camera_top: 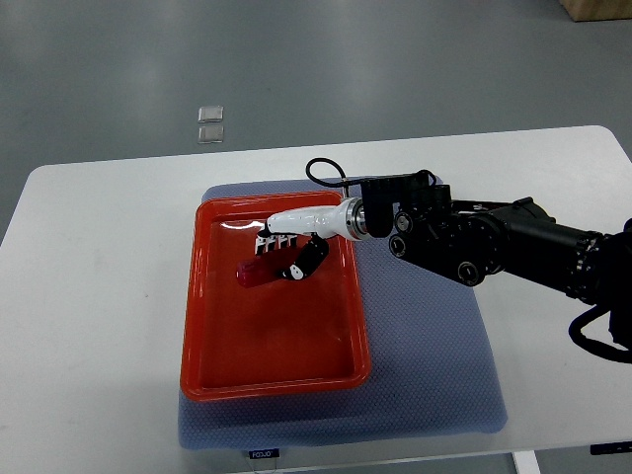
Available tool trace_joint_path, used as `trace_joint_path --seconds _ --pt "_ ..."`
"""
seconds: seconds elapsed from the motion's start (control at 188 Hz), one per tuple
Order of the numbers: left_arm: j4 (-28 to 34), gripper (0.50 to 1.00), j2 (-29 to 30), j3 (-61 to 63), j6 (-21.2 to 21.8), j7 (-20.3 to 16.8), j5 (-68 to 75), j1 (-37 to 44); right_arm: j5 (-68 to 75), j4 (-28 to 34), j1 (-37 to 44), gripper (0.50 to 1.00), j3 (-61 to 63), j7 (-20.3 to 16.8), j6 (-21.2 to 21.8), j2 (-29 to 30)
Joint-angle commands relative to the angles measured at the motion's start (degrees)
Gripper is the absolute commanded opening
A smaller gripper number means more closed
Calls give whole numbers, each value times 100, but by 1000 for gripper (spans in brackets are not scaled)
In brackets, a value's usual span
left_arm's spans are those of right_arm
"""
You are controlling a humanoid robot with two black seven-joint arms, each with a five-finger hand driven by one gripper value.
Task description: Place red pepper on red tray
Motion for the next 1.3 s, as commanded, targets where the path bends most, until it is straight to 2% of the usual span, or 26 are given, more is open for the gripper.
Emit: trace_joint_path --seconds 0.0,0.021,0.069,0.08,0.117,0.159,0.239,0.324,0.393,0.494,0.553,0.749,0.898,1.004,1.159,1.297 --pt "0 1000 0 0 0 1 0 0 -1 -1 -26 545 -3 -7 5 0" --pt "0 1000 0 0 0 1 0 0 -1 -1 -26 552 -3 -8 5 0" --pt "0 1000 0 0 0 1 0 0 -1 -1 -26 611 6 -8 5 0" --pt "0 1000 0 0 0 1 0 0 -1 -1 -26 611 6 -8 5 0" --pt "0 1000 0 0 0 1 0 0 -1 -1 -35 682 6 -8 5 0" --pt "0 1000 0 0 0 1 0 0 -1 -1 -35 741 6 1 5 0" --pt "0 1000 0 0 0 1 0 0 7 -1 -35 789 6 1 5 0" --pt "0 1000 0 0 0 1 0 0 7 -1 -61 797 15 1 5 0" --pt "0 1000 0 0 0 1 0 0 16 -1 -61 823 15 1 5 0" --pt "0 1000 0 0 0 1 0 0 78 -1 -53 827 68 28 5 0" --pt "0 1000 0 0 0 1 0 0 139 7 -26 868 129 36 -4 0" --pt "0 1000 0 0 0 1 0 0 763 42 -35 870 1149 63 84 -210" --pt "0 1000 0 0 0 1 0 0 2240 -19 -202 876 1922 -16 286 -430" --pt "0 1000 0 0 0 1 0 0 3601 -98 -483 887 2133 -376 550 -790" --pt "0 1000 0 0 0 1 0 0 5307 -186 -923 887 2397 -711 576 -1019" --pt "0 1000 0 0 0 1 0 0 6810 -309 -1230 887 2590 -1212 541 -1177"
